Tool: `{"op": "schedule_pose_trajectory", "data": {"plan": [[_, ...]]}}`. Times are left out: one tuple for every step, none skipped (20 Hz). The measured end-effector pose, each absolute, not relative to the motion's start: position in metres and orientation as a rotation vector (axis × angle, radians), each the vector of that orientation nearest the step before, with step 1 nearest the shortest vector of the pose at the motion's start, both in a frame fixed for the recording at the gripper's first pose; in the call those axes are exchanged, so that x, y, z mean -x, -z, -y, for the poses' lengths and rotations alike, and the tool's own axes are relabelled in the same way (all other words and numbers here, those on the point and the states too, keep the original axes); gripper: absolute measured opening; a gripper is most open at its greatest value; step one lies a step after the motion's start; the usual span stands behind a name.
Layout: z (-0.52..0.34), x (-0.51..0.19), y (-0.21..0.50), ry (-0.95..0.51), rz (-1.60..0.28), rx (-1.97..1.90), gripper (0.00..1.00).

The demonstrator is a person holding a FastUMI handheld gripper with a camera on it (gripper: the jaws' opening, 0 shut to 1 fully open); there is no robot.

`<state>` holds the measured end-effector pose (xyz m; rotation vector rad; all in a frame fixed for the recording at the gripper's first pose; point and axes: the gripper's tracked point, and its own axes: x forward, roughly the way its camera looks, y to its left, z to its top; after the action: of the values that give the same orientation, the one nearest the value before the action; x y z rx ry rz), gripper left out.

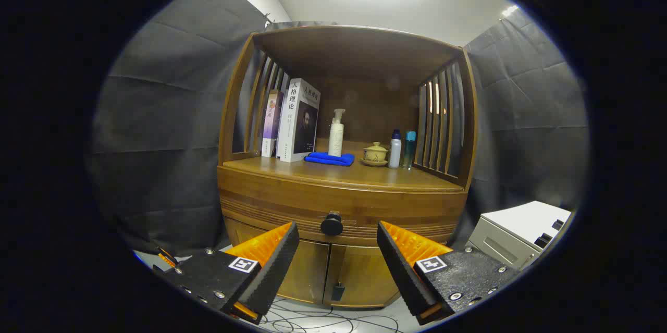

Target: Pull open the drawer, take out the items inside it, and place them on the countertop above the cabinet.

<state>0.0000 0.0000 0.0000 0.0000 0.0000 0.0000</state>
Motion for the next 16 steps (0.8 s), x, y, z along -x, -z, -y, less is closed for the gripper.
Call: {"op": "schedule_pose_trajectory", "data": {"plan": [[-0.001,0.000,-0.001,-0.002,0.002,-0.005,0.95],[-0.004,0.001,-0.006,-0.006,0.015,-0.005,0.95],[-0.004,0.003,-0.010,-0.006,0.028,0.000,0.95],[-0.004,0.005,-0.012,-0.005,0.039,0.007,0.95],[-0.003,0.007,-0.015,-0.001,0.048,0.011,0.94],[-0.002,0.007,-0.016,0.003,0.057,0.010,0.94],[0.000,0.007,-0.017,0.008,0.059,0.008,0.94],[0.002,0.005,-0.016,0.014,0.056,0.007,0.94],[0.003,0.006,-0.014,0.018,0.052,0.006,0.95],[0.004,0.006,-0.013,0.021,0.049,0.001,0.95],[0.005,0.006,-0.014,0.023,0.049,-0.004,0.95],[0.006,0.006,-0.015,0.025,0.053,-0.009,0.95],[0.007,0.005,-0.016,0.030,0.056,-0.011,0.95],[0.009,0.006,-0.016,0.034,0.059,-0.011,0.95],[0.009,0.006,-0.016,0.037,0.059,-0.012,0.94],[0.010,0.005,-0.015,0.039,0.057,-0.014,0.95]]}}
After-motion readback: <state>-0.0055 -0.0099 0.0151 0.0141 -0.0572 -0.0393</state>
